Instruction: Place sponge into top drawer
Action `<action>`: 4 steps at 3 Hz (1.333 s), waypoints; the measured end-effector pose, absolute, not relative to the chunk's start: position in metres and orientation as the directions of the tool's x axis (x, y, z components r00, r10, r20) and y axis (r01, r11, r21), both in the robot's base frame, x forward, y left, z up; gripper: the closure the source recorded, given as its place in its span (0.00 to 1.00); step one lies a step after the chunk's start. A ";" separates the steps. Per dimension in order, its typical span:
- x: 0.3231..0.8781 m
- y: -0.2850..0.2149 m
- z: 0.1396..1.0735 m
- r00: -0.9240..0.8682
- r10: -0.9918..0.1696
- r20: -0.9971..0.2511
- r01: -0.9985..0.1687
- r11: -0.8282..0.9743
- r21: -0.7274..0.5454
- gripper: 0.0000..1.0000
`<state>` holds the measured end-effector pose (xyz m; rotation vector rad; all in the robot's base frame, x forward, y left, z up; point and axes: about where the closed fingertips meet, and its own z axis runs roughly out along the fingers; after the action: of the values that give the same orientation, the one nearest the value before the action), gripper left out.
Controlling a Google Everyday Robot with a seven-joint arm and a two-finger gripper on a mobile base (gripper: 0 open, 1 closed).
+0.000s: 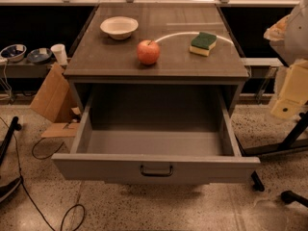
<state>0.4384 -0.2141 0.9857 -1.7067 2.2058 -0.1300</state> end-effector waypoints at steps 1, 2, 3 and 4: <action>0.439 -0.214 0.986 -0.215 -0.953 -0.216 -0.921 0.271 -0.281 0.00; 0.446 -0.214 0.990 -0.209 -0.948 -0.241 -0.916 0.276 -0.290 0.00; 0.471 -0.219 0.993 -0.215 -0.938 -0.272 -0.912 0.292 -0.288 0.00; 0.509 -0.232 0.994 -0.229 -0.922 -0.311 -0.904 0.320 -0.283 0.00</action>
Offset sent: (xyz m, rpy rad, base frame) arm 0.0168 -0.0017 0.0044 0.0529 -0.0193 0.0050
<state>0.5094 -0.2321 0.9938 -1.6165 2.1745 -0.0586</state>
